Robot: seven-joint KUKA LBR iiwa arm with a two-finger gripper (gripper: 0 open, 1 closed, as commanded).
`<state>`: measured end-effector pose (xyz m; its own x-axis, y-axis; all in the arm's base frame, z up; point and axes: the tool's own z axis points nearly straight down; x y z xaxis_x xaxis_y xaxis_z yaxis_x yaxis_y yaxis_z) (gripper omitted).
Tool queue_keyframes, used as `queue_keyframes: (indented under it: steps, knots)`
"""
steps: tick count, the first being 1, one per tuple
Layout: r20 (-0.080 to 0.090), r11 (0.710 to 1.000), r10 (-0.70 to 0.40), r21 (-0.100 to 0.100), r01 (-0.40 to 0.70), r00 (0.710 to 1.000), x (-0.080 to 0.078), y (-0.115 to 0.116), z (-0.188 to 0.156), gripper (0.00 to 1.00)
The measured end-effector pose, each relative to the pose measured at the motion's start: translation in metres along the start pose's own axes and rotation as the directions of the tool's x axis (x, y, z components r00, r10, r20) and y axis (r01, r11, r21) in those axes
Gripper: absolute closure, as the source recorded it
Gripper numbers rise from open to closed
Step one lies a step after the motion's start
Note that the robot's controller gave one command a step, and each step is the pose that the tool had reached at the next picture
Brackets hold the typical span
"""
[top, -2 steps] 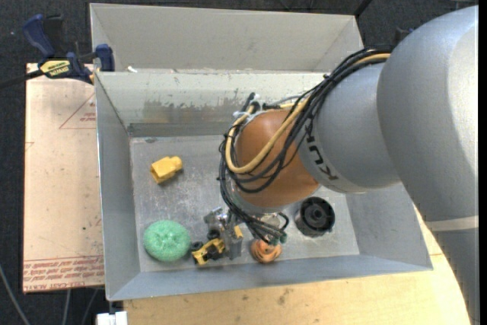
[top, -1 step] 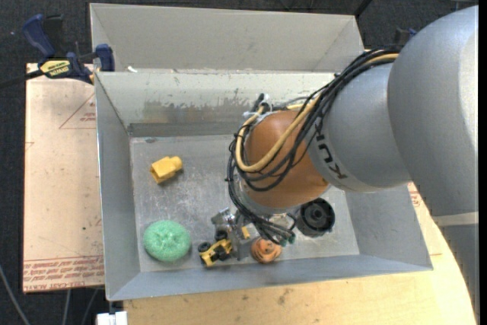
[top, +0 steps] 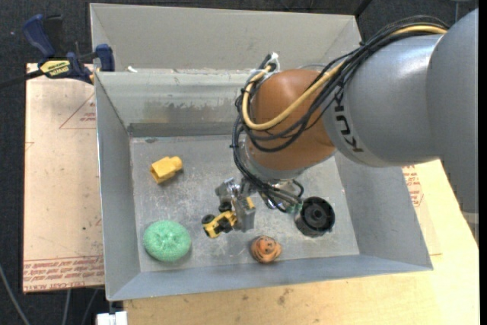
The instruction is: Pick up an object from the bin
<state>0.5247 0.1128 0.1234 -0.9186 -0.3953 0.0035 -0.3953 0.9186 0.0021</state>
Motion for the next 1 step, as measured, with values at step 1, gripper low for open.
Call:
queue_keyframes:
  steps: [1]
  knots:
    - [0.018, 1.000, -0.024, 0.005, 0.024, 1.000, 0.0039, -0.0029, -0.0157, 1.00]
